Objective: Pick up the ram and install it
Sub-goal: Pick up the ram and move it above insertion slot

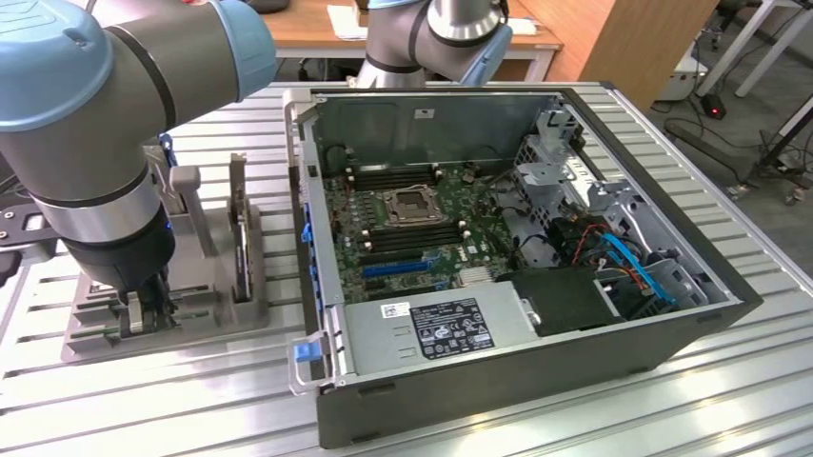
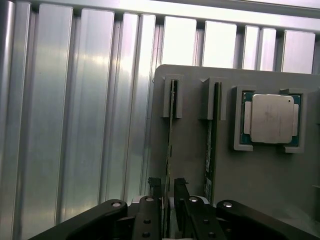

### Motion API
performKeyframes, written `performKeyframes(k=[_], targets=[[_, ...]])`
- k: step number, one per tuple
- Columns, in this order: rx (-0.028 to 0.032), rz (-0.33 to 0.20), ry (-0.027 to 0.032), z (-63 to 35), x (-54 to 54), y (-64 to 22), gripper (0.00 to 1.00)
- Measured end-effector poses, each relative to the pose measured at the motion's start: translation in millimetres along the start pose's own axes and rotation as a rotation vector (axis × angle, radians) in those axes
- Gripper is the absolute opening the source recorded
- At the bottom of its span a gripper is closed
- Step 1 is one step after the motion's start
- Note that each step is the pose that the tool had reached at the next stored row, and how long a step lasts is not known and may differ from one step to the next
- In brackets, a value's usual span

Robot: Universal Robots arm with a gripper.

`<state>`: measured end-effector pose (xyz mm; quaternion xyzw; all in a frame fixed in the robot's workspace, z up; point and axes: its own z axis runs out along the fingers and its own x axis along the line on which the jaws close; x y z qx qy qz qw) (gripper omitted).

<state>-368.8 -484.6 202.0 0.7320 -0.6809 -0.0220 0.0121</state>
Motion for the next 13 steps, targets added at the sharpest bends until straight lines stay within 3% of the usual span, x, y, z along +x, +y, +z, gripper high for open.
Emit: performKeyframes(k=[10, 13], targets=[[0.0000, 0.000, -0.0001, 0.0, 0.0, 0.0, 0.24], [0.0001, 0.000, -0.0001, 0.0, 0.0, 0.0, 0.15]])
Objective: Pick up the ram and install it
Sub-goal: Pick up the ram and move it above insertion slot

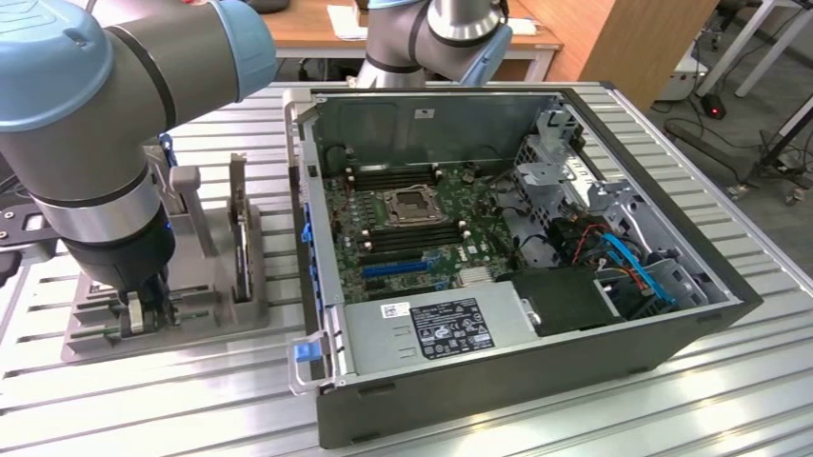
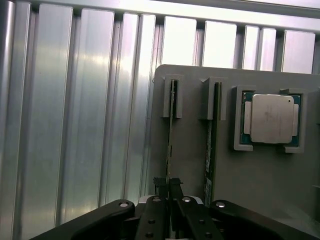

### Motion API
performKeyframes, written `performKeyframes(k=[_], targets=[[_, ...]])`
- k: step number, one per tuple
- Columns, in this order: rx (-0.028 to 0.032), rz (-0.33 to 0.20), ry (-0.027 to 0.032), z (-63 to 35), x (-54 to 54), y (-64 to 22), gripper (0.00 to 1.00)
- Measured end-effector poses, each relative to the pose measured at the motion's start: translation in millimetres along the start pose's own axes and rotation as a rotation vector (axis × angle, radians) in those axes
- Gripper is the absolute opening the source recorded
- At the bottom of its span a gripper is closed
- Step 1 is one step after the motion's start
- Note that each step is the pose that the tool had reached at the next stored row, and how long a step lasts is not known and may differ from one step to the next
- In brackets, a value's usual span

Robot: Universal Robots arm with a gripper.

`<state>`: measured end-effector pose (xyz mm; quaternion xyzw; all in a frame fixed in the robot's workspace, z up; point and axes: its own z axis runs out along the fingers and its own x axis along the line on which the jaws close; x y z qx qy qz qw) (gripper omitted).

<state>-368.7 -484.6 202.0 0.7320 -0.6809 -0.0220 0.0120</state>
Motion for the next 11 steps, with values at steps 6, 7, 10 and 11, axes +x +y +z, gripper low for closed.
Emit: performKeyframes(k=[6, 7, 10, 11], targets=[[0.0000, 0.000, 0.0000, 0.0, 0.0, 0.0, 0.15], [0.0000, 0.000, 0.0000, 0.0, 0.0, 0.0, 0.15], [0.0000, 0.000, 0.0001, 0.0, 0.0, 0.0, 0.11], [0.0000, 0.000, 0.0001, 0.0, 0.0, 0.0, 0.11]])
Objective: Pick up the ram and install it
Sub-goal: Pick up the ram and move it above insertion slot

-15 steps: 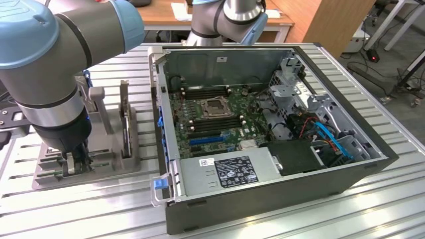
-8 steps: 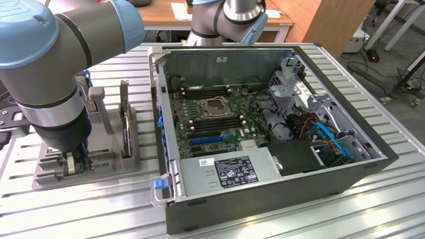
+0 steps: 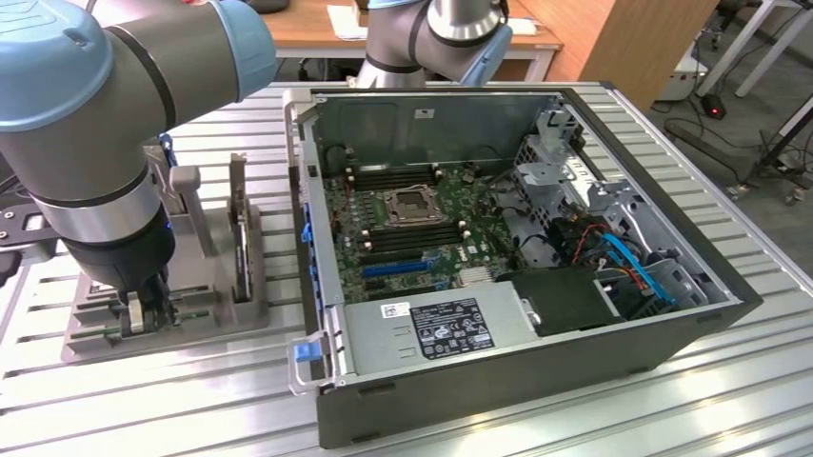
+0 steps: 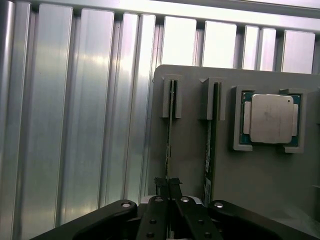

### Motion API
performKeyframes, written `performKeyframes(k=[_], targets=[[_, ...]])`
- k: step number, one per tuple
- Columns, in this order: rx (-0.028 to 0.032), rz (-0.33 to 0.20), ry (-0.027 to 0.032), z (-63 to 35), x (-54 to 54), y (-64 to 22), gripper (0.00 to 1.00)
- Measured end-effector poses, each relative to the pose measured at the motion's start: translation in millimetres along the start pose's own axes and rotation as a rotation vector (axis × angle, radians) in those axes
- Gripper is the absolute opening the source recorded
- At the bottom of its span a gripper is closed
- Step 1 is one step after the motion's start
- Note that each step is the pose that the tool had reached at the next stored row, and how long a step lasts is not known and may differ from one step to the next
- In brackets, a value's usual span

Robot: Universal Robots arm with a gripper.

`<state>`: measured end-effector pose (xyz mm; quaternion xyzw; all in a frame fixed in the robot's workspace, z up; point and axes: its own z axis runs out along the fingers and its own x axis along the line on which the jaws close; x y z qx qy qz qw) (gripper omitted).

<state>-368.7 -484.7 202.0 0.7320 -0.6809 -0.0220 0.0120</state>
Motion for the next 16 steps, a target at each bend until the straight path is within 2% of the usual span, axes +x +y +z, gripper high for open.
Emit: performKeyframes(k=[10, 16], targets=[[-0.0001, 0.001, 0.0000, 0.0, 0.0, 0.0, 0.11], [0.0004, 0.025, -0.0012, 0.0, 0.0, 0.0, 0.11]])
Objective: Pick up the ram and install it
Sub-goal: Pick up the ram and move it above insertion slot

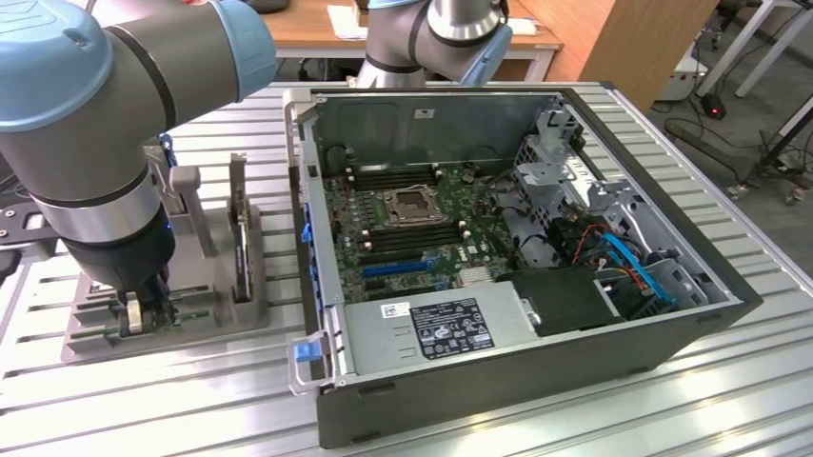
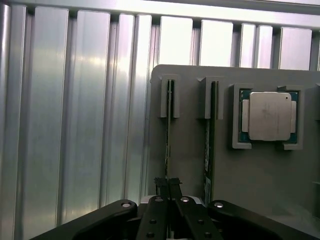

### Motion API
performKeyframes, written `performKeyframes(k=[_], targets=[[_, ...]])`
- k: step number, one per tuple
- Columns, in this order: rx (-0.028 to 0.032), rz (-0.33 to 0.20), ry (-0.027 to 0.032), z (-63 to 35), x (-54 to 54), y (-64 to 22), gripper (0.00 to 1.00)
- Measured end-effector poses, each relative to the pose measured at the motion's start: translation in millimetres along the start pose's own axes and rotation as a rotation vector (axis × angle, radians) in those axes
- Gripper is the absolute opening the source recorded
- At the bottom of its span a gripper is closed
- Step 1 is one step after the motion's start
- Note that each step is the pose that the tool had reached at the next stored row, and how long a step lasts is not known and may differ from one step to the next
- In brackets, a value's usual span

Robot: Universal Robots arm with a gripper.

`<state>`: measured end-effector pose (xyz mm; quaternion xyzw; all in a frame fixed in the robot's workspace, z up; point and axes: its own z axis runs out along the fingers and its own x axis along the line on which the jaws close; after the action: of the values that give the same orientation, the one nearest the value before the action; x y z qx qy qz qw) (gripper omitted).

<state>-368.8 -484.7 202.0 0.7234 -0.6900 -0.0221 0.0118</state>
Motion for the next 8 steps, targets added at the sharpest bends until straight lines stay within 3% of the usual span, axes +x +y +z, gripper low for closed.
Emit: performKeyframes(k=[8], targets=[[0.0002, 0.013, -0.0007, 0.0, 0.0, 0.0, 0.11]])
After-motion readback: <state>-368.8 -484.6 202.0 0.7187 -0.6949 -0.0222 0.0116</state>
